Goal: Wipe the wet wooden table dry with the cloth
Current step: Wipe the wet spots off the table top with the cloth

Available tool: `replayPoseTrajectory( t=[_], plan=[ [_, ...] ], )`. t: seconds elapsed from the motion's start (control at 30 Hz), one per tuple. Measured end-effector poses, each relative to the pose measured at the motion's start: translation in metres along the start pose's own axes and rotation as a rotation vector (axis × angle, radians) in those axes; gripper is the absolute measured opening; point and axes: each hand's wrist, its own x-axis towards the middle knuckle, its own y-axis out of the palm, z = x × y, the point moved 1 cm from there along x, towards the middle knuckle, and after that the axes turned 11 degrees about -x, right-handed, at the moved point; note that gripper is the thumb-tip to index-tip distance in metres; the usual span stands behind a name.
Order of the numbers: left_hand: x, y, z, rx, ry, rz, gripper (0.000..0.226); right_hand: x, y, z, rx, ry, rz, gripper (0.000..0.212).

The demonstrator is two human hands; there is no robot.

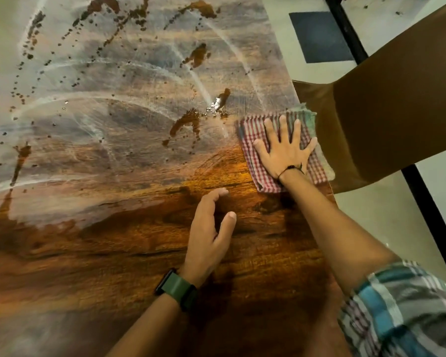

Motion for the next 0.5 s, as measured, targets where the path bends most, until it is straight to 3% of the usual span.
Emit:
replayPoseTrajectory(
  t=[0.2, 0.33, 0.4, 0.5],
  plan=[
    [0.021, -0.002, 0.001, -0.011, -0.014, -0.047, 0.041, -0.164, 0.026, 0.036, -0.042, -0.362, -0.155, 0.065],
    [0.026, -0.004, 0.0, 0.003, -0.022, -0.033, 0.047, -0.166, 0.026, 0.031, -0.048, -0.54, -0.182, 0.069],
    [0.026, -0.009, -0.001, -0.012, -0.019, -0.025, 0.049, -0.121, 0.018, 0.025, -0.086, -0.527, -0.162, 0.063],
    [0.023, -0.017, -0.001, -0.017, -0.041, -0.056, 0.047, -0.036, 0.003, 0.027, -0.072, -0.259, -0.05, 0.063]
  ],
)
